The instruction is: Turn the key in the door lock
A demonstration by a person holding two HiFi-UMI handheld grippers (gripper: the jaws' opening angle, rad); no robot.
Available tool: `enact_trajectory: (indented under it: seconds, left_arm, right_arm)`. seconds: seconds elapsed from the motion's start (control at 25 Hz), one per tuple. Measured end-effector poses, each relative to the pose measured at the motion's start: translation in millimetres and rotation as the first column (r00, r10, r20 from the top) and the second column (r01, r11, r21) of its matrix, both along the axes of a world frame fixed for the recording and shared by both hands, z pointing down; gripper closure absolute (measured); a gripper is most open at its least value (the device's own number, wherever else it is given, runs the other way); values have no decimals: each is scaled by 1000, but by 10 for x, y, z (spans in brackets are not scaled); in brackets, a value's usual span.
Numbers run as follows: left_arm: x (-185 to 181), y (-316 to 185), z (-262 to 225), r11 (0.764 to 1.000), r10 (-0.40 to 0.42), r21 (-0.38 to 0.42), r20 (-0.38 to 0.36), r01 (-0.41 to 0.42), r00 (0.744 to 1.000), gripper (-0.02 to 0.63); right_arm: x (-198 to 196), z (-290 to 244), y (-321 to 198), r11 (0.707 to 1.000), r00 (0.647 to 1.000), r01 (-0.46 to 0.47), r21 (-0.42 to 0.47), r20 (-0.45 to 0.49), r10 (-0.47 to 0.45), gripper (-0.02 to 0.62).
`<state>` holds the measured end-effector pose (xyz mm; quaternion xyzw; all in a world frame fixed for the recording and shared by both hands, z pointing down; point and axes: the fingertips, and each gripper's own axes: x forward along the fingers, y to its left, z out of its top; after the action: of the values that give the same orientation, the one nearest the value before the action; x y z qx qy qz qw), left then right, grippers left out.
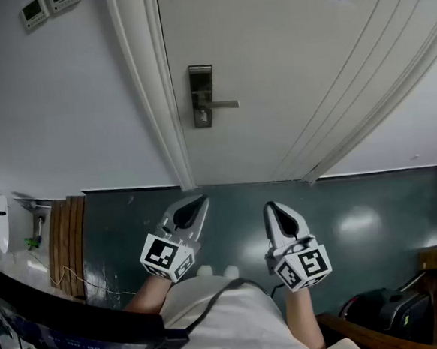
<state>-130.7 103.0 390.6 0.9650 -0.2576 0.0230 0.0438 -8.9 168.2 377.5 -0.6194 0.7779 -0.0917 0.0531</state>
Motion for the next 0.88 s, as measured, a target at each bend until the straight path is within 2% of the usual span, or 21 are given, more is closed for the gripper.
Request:
enact_trajectory:
  seconds: [0.2, 0.56, 0.68, 0.8, 0.88]
  left_arm:
    - [72, 89, 56, 1000, -14, -23, 8, 14, 1000, 600]
    - [160, 238, 96, 997, -72, 0, 38, 72, 997, 600]
    - [149, 288, 151, 996, -87, -12, 44, 88, 995, 600]
    - [158, 303, 180, 993, -110, -51, 10, 111, 994, 600]
    - [182, 297, 190, 992, -120, -49, 12, 120, 993, 600]
  right_arm:
    - [102, 60, 72, 1000, 1000, 11, -16, 2, -11, 588]
    - [300, 185, 150, 998, 997, 56, -20, 49, -55, 586]
    - [345, 225, 189, 998, 997, 60, -31, 39, -59, 586]
    - [465, 249, 246, 999, 999, 24, -26, 24, -24, 587]
    - [599, 243, 279, 1000, 999, -24, -15, 39, 24, 586]
